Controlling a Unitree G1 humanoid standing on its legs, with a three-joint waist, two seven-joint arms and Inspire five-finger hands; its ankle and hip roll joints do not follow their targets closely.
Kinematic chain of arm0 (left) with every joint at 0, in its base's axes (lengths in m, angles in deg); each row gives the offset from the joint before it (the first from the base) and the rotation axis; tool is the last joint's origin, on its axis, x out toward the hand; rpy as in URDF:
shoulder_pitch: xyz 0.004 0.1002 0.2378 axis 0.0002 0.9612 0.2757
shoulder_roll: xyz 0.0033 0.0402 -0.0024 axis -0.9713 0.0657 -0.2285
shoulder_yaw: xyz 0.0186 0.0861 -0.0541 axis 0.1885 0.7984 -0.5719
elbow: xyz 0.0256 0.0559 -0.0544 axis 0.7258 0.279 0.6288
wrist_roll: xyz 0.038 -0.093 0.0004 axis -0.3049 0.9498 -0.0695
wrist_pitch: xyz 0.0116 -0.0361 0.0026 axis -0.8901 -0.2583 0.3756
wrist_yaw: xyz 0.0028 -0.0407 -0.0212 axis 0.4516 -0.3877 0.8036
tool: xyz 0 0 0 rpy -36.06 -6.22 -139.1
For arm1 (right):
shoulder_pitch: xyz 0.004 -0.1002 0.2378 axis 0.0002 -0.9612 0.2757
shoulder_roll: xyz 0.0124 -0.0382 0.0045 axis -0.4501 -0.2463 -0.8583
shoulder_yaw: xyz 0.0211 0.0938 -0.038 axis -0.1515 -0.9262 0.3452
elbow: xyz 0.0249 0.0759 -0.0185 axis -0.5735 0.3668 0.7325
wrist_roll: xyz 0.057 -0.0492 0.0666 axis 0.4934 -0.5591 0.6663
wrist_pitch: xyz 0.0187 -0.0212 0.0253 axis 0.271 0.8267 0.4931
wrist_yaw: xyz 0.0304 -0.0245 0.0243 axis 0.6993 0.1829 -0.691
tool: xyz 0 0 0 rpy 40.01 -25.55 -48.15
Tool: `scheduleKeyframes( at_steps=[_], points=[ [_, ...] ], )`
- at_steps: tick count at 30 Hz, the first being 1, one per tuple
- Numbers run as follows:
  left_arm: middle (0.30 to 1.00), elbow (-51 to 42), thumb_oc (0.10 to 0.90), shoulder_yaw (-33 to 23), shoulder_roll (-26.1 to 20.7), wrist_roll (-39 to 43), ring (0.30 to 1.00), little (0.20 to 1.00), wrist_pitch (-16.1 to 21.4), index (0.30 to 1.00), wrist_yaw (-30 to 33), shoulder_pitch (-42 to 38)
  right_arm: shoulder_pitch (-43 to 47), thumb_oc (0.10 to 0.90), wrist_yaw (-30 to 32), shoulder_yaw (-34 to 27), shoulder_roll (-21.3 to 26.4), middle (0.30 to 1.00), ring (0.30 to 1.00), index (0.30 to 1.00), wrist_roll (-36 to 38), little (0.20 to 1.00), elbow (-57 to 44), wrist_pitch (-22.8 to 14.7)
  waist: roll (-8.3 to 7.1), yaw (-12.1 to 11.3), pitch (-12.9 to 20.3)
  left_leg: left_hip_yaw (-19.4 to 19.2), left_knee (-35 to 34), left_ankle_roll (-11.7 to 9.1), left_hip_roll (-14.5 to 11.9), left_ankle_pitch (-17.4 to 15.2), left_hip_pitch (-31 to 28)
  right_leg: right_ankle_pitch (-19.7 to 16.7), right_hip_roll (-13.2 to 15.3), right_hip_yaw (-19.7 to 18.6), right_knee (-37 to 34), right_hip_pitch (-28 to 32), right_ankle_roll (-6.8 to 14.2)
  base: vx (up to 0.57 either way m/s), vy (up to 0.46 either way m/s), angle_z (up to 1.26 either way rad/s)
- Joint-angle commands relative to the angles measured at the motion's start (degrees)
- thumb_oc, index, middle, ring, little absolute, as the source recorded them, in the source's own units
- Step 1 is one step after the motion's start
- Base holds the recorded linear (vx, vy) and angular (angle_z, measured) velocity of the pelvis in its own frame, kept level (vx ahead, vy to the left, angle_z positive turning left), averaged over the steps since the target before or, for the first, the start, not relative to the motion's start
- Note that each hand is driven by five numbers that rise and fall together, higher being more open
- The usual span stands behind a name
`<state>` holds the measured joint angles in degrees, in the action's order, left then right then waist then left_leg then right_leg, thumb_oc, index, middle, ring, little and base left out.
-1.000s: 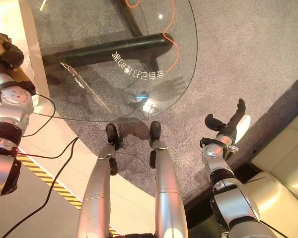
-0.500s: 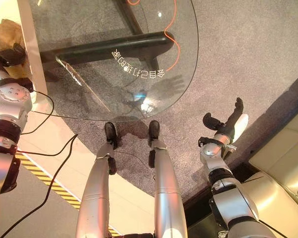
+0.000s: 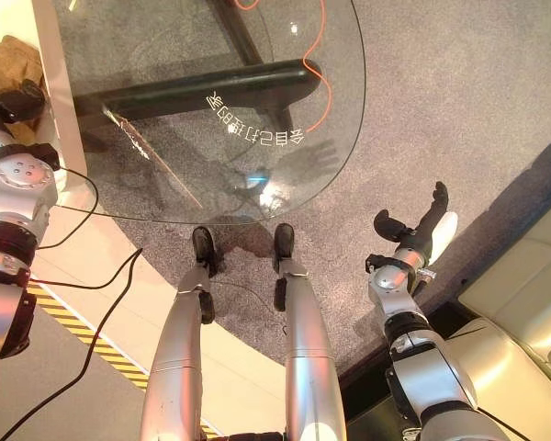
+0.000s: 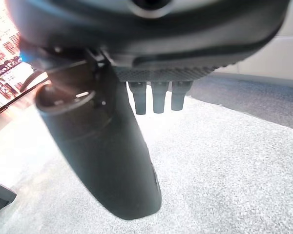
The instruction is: Wipe the table with a cloth and put it in the basket.
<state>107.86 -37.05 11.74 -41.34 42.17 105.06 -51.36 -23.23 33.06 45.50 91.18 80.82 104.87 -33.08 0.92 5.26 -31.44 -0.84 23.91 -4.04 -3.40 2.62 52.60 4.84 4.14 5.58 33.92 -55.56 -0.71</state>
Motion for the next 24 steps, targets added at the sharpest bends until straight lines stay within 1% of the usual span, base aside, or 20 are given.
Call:
scheduleKeyframes(
  at_steps=[1,4,5,6,7,9,10,11,13,14,15,16,18,19,20,22,24],
  points=[
    [0.9,-2.46,0.8,-5.66,-6.12,2.13,0.9,0.9,7.86,0.9,4.74,0.11,-3.22,0.8,-2.14,-3.23,0.44,0.9,0.9,0.9,1.63,0.9,0.81,-0.16,0.22,-1.18,1.64,-3.06,1.2,1.89,3.42,-6.12,-6.31,0.57,-3.49,0.08,-5.46,6.47,1.88,0.0,0.0,0.0],
    [0.9,-4.83,0.8,-8.92,-5.42,3.24,0.9,0.9,11.26,0.9,2.74,4.84,-4.85,0.8,-7.16,-3.62,0.11,0.9,0.9,0.9,2.51,0.9,3.04,1.94,0.47,-1.87,1.64,-3.23,-2.45,1.49,3.53,-4.73,-11.39,-0.05,-2.93,0.41,-8.36,11.31,2.49,-0.01,-0.019,-0.02],
    [0.9,-5.33,0.8,-9.5,-5.46,3.85,0.9,0.9,11.59,0.9,2.11,5.57,-5.12,0.8,-7.91,-3.96,0.08,0.9,0.9,0.9,2.57,0.9,3.84,2.13,0.49,-2.05,1.64,-3.24,-3.23,1.32,3.57,-4.43,-12.6,-0.13,-2.84,0.52,-8.92,12.57,2.62,-0.01,-0.034,-0.03],
    [0.9,-5.92,0.8,-10.69,-5.5,5.28,0.9,0.9,12.94,0.9,1.09,7.38,-6.27,0.8,-9.77,-4.3,-0.13,0.9,0.9,0.9,3.28,0.9,4.73,2.27,0.47,-2.32,1.64,-3.14,-5.1,1.09,3.76,-3.83,-15.34,-0.33,-2.7,0.77,-10.27,15.45,2.88,-0.01,-0.03,0.0],
    [0.9,-6.53,0.8,-11.77,-5.64,6.09,0.9,0.9,13.36,0.9,-0.17,8.84,-7.16,0.8,-11.06,-4.98,-0.1,0.9,0.9,0.9,3.12,0.9,5.13,2.63,0.38,-2.54,1.65,-3.11,-6.16,0.9,3.88,-3.55,-17.11,-0.41,-2.51,0.97,-11.19,17.45,3.12,0.0,-0.033,0.01],
    [0.9,-7.8,0.8,-13.8,-5.39,7.75,0.9,0.9,14.64,0.9,-2.16,12.14,-9.12,0.8,-13.75,-5.91,-0.06,0.9,0.9,0.9,3.87,0.9,5.91,3.32,0.4,-3.04,2.71,-3.07,-8.36,0.66,4.07,-2.99,-19.98,-0.63,-2.05,1.42,-13.07,20.54,3.53,0.04,-0.038,0.0],
    [0.9,-8.6,0.8,-15.86,-4.83,7.99,0.9,0.9,15.1,0.9,-5.29,16.49,-11.35,0.8,-16.43,-7.1,-0.07,0.9,0.9,0.9,3.65,0.9,6.61,4.58,0.47,-3.74,4.79,-2.71,-10.54,0.49,4.24,-2.67,-22.98,-0.74,-1.55,1.69,-14.94,23.51,3.97,0.1,-0.038,-0.04],
    [0.9,-9.13,0.8,-16.67,-4.4,7.96,0.9,0.9,15.12,0.9,-6.82,18.7,-12.5,0.8,-17.86,-7.58,-0.05,0.9,0.9,0.9,3.8,0.9,7.01,5.12,0.58,-4.13,5.91,-2.53,-11.98,0.45,4.31,-2.42,-24.68,-0.87,-1.16,1.94,-16.21,25.3,4.15,0.1,-0.029,-0.05],
    [0.9,-9.92,0.8,-18.25,-3.05,9.27,0.9,0.9,15.2,0.9,-9.98,23.33,-14.78,0.8,-20.77,-8.59,-0.09,0.9,0.9,0.9,3.46,0.9,7.72,6.06,0.77,-4.67,7.83,-2.15,-14.42,0.32,4.4,-1.97,-27.7,-1.18,-0.74,2.0,-18.31,28.4,4.53,0.07,-0.007,-0.01],
    [0.9,-10.04,0.8,-18.5,-2.81,10.1,0.9,0.9,15.2,0.9,-10.81,24.0,-15.07,0.8,-21.15,-8.72,-0.12,0.9,0.9,0.9,3.28,0.9,7.81,6.09,0.81,-4.75,8.18,-2.09,-14.92,0.3,4.38,-1.57,-27.92,-1.64,-0.74,2.01,-18.88,28.68,4.58,0.06,-0.015,0.02],
    [0.9,-10.48,0.8,-19.53,-1.38,10.26,0.9,0.9,14.49,0.9,-14.65,27.43,-16.57,0.8,-22.34,-9.48,-0.13,0.9,0.9,0.9,2.57,0.9,8.17,6.47,0.87,-5.23,9.5,-1.98,-16.64,0.2,4.41,-1.41,-29.95,-1.77,-0.26,2.27,-20.26,30.83,4.87,0.05,-0.019,0.01],
    [0.9,-11.02,0.8,-19.64,-0.35,10.18,0.9,0.9,14.37,0.9,-15.95,29.62,-17.68,0.8,-23.05,-9.94,-0.16,0.9,0.9,0.9,2.27,0.9,8.51,6.59,0.87,-5.44,10.52,-1.79,-17.97,0.24,4.55,-1.22,-31.54,-2.05,-0.02,2.28,-21.5,32.59,5.19,0.13,-0.025,0.02],
    [0.9,-12.0,0.8,-20.98,2.97,10.2,0.9,0.9,14.87,0.9,-21.02,37.11,-21.56,0.8,-25.04,-11.7,-0.47,0.9,0.9,0.9,0.41,0.9,8.99,7.16,0.92,-6.31,13.42,-1.63,-20.96,0.47,4.7,-1.16,-35.72,-2.56,0.85,2.88,-24.22,36.98,5.84,0.14,-0.011,0.08],
    [0.9,-12.0,0.8,-21.3,3.65,10.41,0.9,0.9,14.95,0.9,-22.31,38.83,-22.53,0.8,-25.41,-12.19,-0.57,0.9,0.9,0.9,0.12,0.9,9.22,7.26,0.88,-6.53,14.28,-1.65,-21.72,0.54,4.77,-1.17,-36.81,-2.68,0.94,3.07,-25.03,38.25,5.96,0.14,-0.015,0.08],
    [0.9,-11.59,0.8,-21.83,5.09,10.61,0.9,0.9,14.65,0.9,-24.32,41.8,-24.23,0.8,-26.67,-12.87,-0.83,0.9,0.9,0.9,-1.17,0.9,9.5,7.41,0.8,-6.73,15.43,-1.49,-23.1,0.59,4.77,-1.34,-39.25,-2.54,1.1,3.51,-26.43,41.11,6.16,0.13,-0.016,0.07],
    [0.9,-10.37,0.8,-22.3,7.01,11.48,0.9,0.9,14.01,0.9,-27.16,45.73,-26.23,0.8,-28.68,-13.47,-1.19,0.9,0.9,0.9,-3.04,0.9,10.04,8.92,0.71,-7.09,17.72,-1.38,-24.83,0.6,4.72,-1.08,-41.83,-3.03,1.1,3.9,-28.63,44.29,6.36,0.14,-0.012,0.15],
    [0.9,-8.08,0.8,-22.74,9.7,11.37,0.9,0.9,13.31,0.9,-29.45,49.54,-28.56,0.8,-30.52,-13.53,-1.82,0.9,0.9,0.9,-6.86,0.9,10.9,10.33,0.63,-7.4,20.02,-0.93,-26.25,0.69,4.64,-1.04,-44.67,-3.24,1.16,4.46,-30.2,47.5,6.45,0.18,-0.013,0.17]
  ],
)
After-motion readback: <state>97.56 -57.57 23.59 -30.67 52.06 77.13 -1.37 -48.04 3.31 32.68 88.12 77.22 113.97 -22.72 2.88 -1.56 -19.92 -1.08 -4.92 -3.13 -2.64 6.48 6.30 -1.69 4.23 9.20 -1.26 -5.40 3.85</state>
